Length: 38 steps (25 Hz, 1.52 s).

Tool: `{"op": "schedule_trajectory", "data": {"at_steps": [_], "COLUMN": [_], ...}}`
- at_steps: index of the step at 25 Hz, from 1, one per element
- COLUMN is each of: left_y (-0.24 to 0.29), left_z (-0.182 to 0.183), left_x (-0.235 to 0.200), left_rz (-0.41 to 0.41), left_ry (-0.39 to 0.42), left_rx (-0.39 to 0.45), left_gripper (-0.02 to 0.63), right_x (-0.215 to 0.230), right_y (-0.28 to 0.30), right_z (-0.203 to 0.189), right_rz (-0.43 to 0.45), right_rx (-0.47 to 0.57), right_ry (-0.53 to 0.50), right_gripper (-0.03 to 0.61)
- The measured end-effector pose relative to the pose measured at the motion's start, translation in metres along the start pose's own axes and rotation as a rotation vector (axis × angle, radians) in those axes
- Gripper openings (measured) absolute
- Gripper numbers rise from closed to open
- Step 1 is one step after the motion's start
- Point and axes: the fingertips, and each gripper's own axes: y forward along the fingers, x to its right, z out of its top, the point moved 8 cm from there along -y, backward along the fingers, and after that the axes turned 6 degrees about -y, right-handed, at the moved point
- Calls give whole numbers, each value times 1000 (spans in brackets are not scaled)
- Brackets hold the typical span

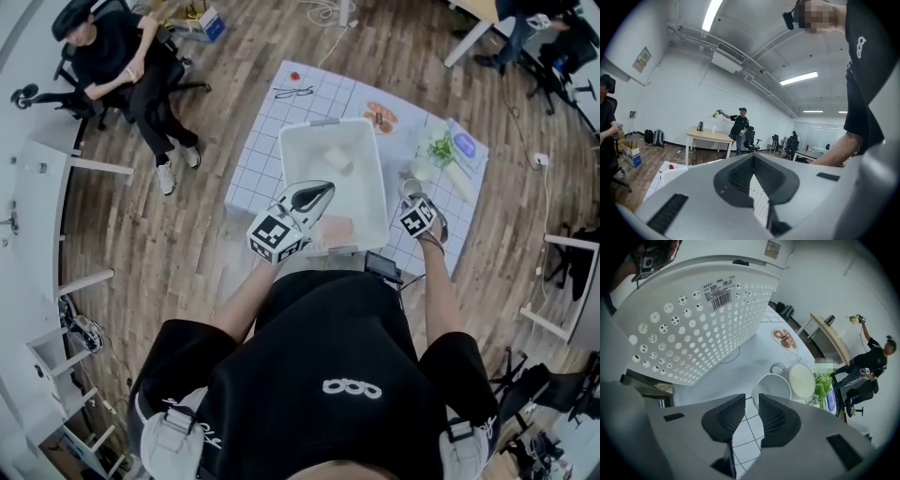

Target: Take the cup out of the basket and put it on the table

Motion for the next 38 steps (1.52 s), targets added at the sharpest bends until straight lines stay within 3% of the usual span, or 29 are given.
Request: {"op": "schedule_trajectory", "data": {"at_steps": [5,10,14,16,20,23,29,38], "left_y": [-9,-26,-43,-51,-67,-75,-84,-95], "left_z": [3,6,9,11,11,11,13,13], "left_x": [-2,-9,-19,-24,-33,-37,-42,-50], "left_rz": [-2,15,38,48,57,53,56,76], "left_ry": [2,2,2,-1,-1,3,9,2], "left_rx": [11,26,34,39,46,50,64,69], "left_gripper": [8,8,8,8,8,8,8,8], "right_x": [-3,-13,-20,-23,-41,-61,-91,-96], "right_y": [-32,-91,-157,-188,-225,-227,-223,-214], "right_z": [-1,10,45,70,125,156,187,195], "right_rz": [-39,-148,-301,-325,-192,-63,27,59], "right_rx": [55,125,278,405,704,840,889,871], "right_ry": [27,29,50,100,227,280,247,237], "right_gripper": [87,87,86,63,27,23,23,23]}}
